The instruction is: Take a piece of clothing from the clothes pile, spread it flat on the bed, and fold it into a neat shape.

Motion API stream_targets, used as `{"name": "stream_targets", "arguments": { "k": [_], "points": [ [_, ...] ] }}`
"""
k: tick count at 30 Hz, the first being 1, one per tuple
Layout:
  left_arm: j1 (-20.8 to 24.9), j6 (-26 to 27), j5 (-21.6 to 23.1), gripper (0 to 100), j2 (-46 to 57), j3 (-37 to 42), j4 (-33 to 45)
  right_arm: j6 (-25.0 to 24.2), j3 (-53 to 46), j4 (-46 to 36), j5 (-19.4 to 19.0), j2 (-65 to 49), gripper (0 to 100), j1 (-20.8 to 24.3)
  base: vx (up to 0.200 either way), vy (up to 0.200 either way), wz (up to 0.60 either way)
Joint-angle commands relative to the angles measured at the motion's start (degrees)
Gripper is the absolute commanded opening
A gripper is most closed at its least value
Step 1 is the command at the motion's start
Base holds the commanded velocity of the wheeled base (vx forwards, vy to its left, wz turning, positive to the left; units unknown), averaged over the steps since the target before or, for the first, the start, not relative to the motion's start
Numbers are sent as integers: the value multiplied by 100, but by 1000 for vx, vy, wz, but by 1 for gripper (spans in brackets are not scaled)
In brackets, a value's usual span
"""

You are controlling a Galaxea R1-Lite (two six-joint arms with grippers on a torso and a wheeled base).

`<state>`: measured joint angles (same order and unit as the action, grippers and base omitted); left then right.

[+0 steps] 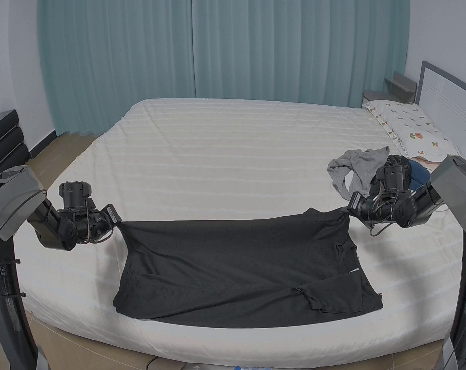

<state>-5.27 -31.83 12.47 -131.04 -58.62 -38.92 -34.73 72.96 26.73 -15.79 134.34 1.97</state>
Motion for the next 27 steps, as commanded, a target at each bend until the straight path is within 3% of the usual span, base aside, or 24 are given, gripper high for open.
{"name": "stream_targets", "arguments": {
  "k": [1,8,15,20,27],
  "points": [
    [-9,151,10,0,289,352,-19,212,-555,7,-153,-435,0,-92,0,0,0],
    [-1,573,124,0,465,853,-27,476,-1320,165,-408,-655,0,-171,0,0,0],
    [26,1153,142,0,447,1477,-27,924,-2119,623,-425,-628,0,-189,0,0,0],
    [43,1223,142,0,412,1670,-27,1285,-2427,623,-425,-576,0,-180,0,0,0],
    [96,1223,150,0,368,1811,-19,1355,-2515,596,-416,-426,0,-180,0,0,0]
  ]
}}
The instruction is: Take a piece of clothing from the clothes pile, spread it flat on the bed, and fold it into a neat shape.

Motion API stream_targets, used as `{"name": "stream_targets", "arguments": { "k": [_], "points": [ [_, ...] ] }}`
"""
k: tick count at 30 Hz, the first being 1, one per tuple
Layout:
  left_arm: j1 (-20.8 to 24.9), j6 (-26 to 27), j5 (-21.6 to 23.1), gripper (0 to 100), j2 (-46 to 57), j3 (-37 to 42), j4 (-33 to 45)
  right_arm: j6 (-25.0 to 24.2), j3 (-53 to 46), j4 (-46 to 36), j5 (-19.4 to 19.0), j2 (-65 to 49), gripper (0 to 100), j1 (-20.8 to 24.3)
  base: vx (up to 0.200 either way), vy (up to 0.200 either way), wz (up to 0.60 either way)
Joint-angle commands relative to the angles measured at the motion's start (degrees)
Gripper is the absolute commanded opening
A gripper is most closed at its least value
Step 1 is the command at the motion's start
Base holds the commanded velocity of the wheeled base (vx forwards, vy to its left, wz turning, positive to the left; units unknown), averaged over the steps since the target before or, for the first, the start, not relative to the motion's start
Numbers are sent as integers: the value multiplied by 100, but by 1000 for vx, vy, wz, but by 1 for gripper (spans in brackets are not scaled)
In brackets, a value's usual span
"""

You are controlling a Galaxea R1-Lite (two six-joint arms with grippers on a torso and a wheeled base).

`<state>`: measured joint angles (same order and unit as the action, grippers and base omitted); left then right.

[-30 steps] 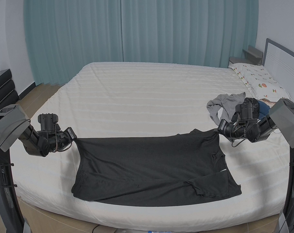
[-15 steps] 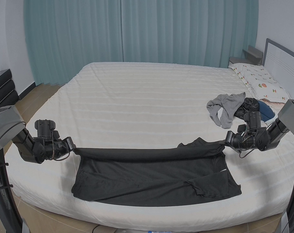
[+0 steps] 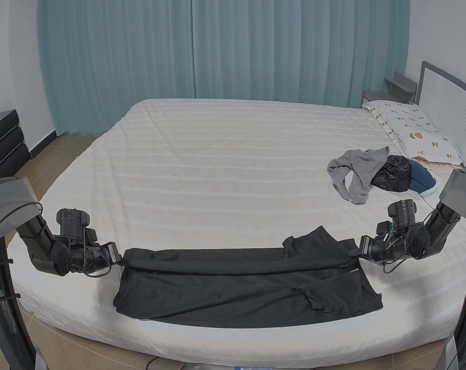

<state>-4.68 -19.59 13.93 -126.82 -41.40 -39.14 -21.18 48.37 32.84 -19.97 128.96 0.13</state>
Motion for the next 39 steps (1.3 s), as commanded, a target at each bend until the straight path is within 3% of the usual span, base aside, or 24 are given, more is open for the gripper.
{"name": "stream_targets", "arguments": {
  "k": [1,4,5,9,14,18,27,39],
  "points": [
    [64,-10,4,0,-80,88,3,-1,-65,-23,2,129,0,4,0,0,0],
    [90,-10,4,0,-106,141,3,-1,-82,3,2,173,0,4,0,0,0],
    [108,-10,4,100,-106,158,3,-9,-74,3,-7,173,100,4,0,0,0],
    [117,-36,4,100,-53,150,3,-168,-65,12,-60,6,100,-5,0,0,0],
    [64,-159,4,100,70,123,3,-818,-38,12,-165,-363,100,4,0,0,0],
    [29,-774,22,100,166,-105,3,-1284,-82,21,-121,-469,100,4,0,0,0],
    [55,-1829,259,100,-80,-870,65,-1697,-109,293,-244,-267,100,-110,0,0,0],
    [257,-1829,189,100,-678,-1195,38,-1908,120,363,-244,-108,100,-110,0,0,0]
  ]
}}
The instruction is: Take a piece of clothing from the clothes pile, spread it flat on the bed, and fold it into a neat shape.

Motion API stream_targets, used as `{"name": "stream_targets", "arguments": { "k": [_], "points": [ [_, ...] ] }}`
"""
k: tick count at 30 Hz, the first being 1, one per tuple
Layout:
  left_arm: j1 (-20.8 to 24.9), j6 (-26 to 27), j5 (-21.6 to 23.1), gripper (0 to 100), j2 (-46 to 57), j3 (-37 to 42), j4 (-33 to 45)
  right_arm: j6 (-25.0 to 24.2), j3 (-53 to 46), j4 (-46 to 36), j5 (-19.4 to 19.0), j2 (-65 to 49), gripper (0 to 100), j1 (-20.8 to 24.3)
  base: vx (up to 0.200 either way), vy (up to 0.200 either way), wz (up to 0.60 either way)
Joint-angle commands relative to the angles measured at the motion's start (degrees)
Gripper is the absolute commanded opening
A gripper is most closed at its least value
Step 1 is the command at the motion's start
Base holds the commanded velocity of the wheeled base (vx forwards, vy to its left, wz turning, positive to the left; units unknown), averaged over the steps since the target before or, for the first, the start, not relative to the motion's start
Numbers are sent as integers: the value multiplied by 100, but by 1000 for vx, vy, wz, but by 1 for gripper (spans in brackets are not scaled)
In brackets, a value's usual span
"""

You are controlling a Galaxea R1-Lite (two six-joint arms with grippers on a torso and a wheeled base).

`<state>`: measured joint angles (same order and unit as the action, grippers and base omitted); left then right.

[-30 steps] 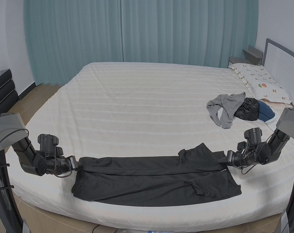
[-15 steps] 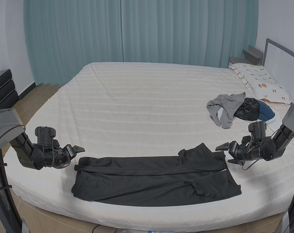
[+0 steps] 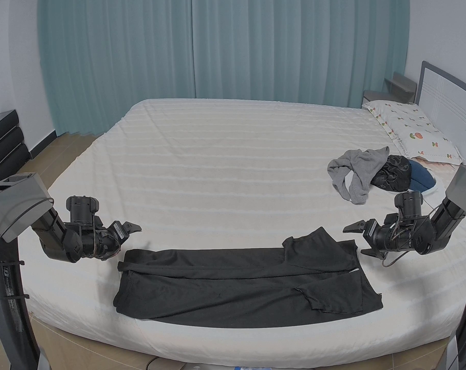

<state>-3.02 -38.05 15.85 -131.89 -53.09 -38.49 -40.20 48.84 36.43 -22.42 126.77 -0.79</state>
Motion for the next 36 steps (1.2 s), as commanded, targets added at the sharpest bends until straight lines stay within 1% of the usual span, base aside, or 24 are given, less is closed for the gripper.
{"name": "stream_targets", "arguments": {
  "k": [1,7,8,14,19,24,29,36],
  "points": [
    [100,8,-3,100,-162,-17,-27,-5,73,5,1,129,100,-26,0,0,0],
    [241,52,-3,100,-179,-8,-27,-5,100,5,1,137,100,-26,0,0,0],
    [250,131,-3,0,-188,0,-27,4,109,5,1,137,100,-26,0,0,0],
    [109,157,-73,0,-179,27,-27,4,126,14,9,146,100,-26,0,0,0],
    [-76,131,-354,0,-162,53,-27,4,223,5,27,225,100,-26,0,0,0],
    [-128,87,-372,0,-144,71,-54,-5,399,-21,45,375,100,-26,0,0,0],
    [-146,-115,-372,0,-126,53,-71,-5,495,-48,45,471,100,-26,0,0,0],
    [-146,-159,-319,0,-162,80,-168,4,574,-48,53,586,100,-26,0,0,0]
  ]
}}
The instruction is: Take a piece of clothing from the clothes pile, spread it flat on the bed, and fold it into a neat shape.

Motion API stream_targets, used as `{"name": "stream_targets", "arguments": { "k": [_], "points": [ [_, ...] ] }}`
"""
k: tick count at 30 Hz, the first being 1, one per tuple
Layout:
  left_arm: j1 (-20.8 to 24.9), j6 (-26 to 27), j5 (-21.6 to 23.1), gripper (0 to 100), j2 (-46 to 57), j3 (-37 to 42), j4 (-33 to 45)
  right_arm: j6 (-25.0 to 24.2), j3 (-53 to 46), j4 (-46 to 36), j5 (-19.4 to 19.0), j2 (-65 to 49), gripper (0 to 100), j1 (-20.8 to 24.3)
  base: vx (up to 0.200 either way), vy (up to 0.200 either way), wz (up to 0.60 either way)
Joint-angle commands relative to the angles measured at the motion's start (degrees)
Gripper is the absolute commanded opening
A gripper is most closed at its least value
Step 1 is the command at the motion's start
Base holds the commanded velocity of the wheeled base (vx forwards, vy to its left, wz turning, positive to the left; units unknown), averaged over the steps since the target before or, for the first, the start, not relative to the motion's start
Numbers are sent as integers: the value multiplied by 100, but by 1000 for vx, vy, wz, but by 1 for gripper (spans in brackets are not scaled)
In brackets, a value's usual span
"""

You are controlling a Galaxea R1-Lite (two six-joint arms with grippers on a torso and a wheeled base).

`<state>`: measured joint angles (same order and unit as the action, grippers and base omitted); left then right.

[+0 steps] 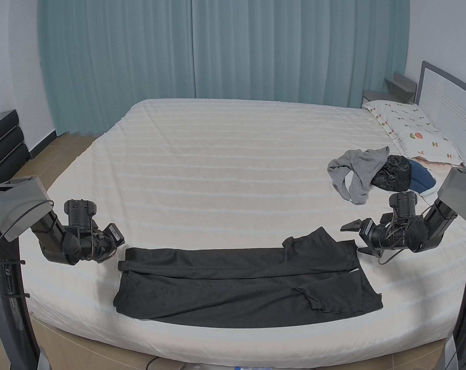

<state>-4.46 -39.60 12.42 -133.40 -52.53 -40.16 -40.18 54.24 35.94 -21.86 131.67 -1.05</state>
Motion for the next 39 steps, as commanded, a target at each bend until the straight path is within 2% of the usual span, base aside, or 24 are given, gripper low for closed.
{"name": "stream_targets", "arguments": {
  "k": [1,7,8,14,29,30,33,39],
  "points": [
    [-2,-4,41,0,-2,32,17,-7,26,1,-3,96,100,-9,0,0,0],
    [7,-4,67,0,-19,32,-19,-7,17,1,-3,87,100,-1,0,0,0],
    [7,-4,120,100,-10,32,-27,-7,17,10,-3,78,100,-1,0,0,0],
    [51,40,524,100,-19,59,-36,-7,8,10,-3,78,100,-1,0,0,0],
    [323,259,472,100,-133,-29,-36,1,17,45,-3,104,100,-1,0,0,0],
    [323,338,463,0,-151,-21,-36,-7,26,54,-3,104,100,-9,0,0,0],
    [288,514,454,0,-169,6,-36,-7,26,54,-3,104,100,-18,0,0,0],
    [183,488,428,0,-107,59,-36,1,43,54,6,104,100,-9,0,0,0]
  ]
}}
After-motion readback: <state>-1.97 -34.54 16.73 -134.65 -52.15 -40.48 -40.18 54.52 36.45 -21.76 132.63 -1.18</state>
